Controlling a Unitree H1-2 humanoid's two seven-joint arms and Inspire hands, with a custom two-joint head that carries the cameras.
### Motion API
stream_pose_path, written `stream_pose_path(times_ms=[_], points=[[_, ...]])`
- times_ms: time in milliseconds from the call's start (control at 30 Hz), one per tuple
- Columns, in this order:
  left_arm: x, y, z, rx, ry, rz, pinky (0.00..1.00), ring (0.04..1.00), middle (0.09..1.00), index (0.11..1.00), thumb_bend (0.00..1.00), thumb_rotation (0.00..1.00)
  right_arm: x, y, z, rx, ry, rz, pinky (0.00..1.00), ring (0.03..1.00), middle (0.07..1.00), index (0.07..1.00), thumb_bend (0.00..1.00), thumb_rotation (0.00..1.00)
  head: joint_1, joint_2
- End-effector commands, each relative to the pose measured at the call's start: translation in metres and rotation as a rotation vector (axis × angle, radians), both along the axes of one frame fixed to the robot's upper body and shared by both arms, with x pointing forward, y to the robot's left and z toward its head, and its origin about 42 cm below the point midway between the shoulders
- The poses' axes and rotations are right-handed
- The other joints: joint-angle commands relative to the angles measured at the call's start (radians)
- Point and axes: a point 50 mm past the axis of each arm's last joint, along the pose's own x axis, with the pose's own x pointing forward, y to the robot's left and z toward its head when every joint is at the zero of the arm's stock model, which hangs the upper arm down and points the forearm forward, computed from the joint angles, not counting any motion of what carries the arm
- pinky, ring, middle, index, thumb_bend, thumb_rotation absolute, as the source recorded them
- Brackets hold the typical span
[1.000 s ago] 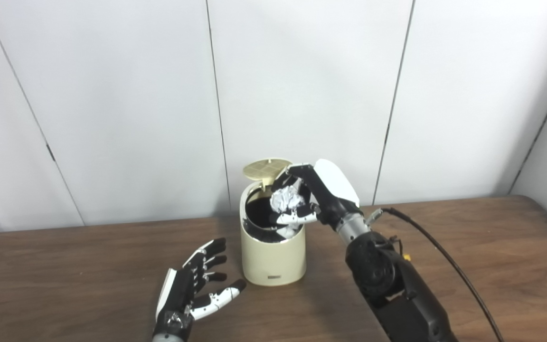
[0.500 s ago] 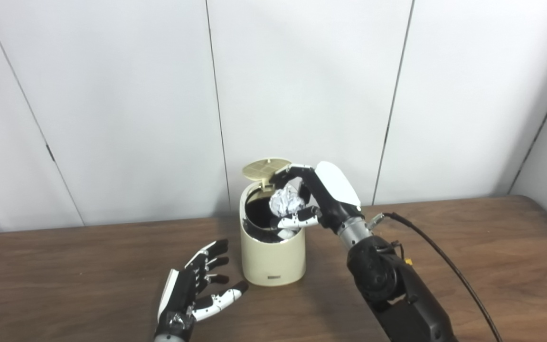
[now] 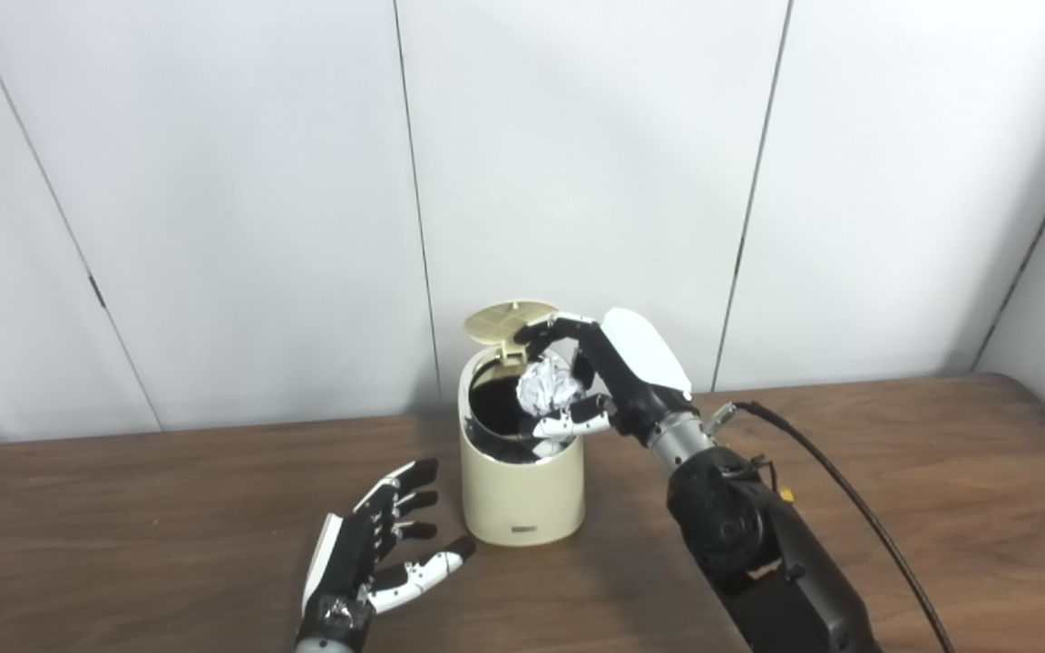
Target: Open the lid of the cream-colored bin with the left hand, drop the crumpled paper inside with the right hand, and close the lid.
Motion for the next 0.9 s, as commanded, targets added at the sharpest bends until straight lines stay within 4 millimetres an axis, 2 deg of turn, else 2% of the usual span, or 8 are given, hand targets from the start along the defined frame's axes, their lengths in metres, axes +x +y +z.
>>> stream_pose_path(times_ms=[0, 100, 167, 233, 367, 600, 767, 867], points=[[0.007, -0.004, 0.019, -0.010, -0.071, -0.005, 0.67, 0.814, 0.859, 0.861, 0.68, 0.05, 0.000, 0.004, 0.013, -0.009, -0.027, 0.019, 0.55, 0.684, 0.869, 0.731, 0.86, 0.10, 0.000, 0.001], [0.007, -0.003, 0.018, -0.008, -0.073, -0.006, 0.67, 0.813, 0.858, 0.861, 0.68, 0.05, 0.000, 0.004, 0.013, -0.011, -0.018, 0.027, 0.57, 0.702, 0.871, 0.736, 0.86, 0.10, 0.001, 0.002], [0.007, -0.003, 0.018, -0.008, -0.070, -0.007, 0.68, 0.811, 0.857, 0.861, 0.69, 0.06, -0.001, 0.005, 0.013, 0.000, -0.009, 0.038, 0.60, 0.762, 0.887, 0.740, 0.86, 0.08, 0.000, 0.002], [0.007, -0.003, 0.018, -0.010, -0.070, -0.010, 0.67, 0.808, 0.856, 0.860, 0.69, 0.07, -0.002, 0.006, 0.013, 0.030, -0.005, 0.067, 0.59, 0.796, 0.912, 0.738, 0.86, 0.03, 0.000, 0.002], [0.007, -0.003, 0.017, -0.012, -0.068, -0.019, 0.67, 0.810, 0.860, 0.863, 0.69, 0.06, -0.004, 0.008, 0.014, 0.060, -0.011, 0.119, 0.56, 0.799, 0.947, 0.735, 0.83, 0.00, 0.000, 0.002], [0.006, -0.006, 0.017, -0.013, -0.068, -0.024, 0.66, 0.807, 0.857, 0.862, 0.69, 0.07, -0.003, 0.016, 0.020, -0.007, -0.047, 0.145, 0.51, 0.754, 0.936, 0.717, 0.78, 0.00, 0.007, 0.004], [0.006, -0.008, 0.018, 0.000, -0.068, -0.023, 0.69, 0.803, 0.850, 0.859, 0.69, 0.08, 0.000, 0.021, 0.023, -0.090, -0.039, 0.152, 0.62, 0.829, 0.929, 0.711, 0.82, 0.00, 0.014, 0.005], [0.006, -0.009, 0.018, -0.002, -0.068, -0.025, 0.70, 0.806, 0.852, 0.858, 0.69, 0.08, 0.001, 0.023, 0.024, -0.109, -0.041, 0.155, 0.64, 0.844, 0.920, 0.702, 0.84, 0.00, 0.017, 0.005]])
